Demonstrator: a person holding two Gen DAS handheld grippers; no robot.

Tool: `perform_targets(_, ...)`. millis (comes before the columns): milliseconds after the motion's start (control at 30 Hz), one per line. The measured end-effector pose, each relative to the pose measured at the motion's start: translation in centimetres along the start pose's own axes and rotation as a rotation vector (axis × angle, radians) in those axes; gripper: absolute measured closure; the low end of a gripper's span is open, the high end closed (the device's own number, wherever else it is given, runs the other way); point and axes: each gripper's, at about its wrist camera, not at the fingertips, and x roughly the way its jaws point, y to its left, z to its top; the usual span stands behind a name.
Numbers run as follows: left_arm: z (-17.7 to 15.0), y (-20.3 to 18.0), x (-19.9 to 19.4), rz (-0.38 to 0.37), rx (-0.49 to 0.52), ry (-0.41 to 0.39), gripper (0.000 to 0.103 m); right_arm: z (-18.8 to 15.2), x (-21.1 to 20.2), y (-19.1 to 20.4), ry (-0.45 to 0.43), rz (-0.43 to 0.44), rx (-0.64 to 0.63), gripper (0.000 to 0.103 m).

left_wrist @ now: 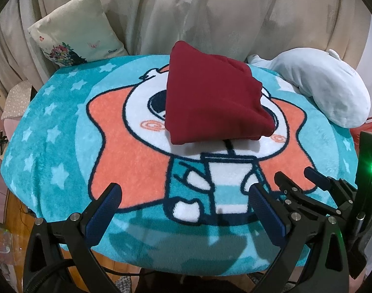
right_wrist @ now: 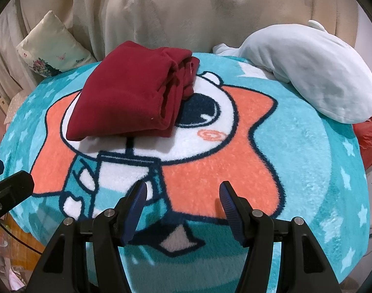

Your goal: Fold small clothes

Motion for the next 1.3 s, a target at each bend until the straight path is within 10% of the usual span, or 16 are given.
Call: perform_targets(1300,0.4,1.5,0.9,-0.048,-0.022,0.030,0.000,1.1,0.8,1.3,-0.017,-0.027,-0.018,0.037)
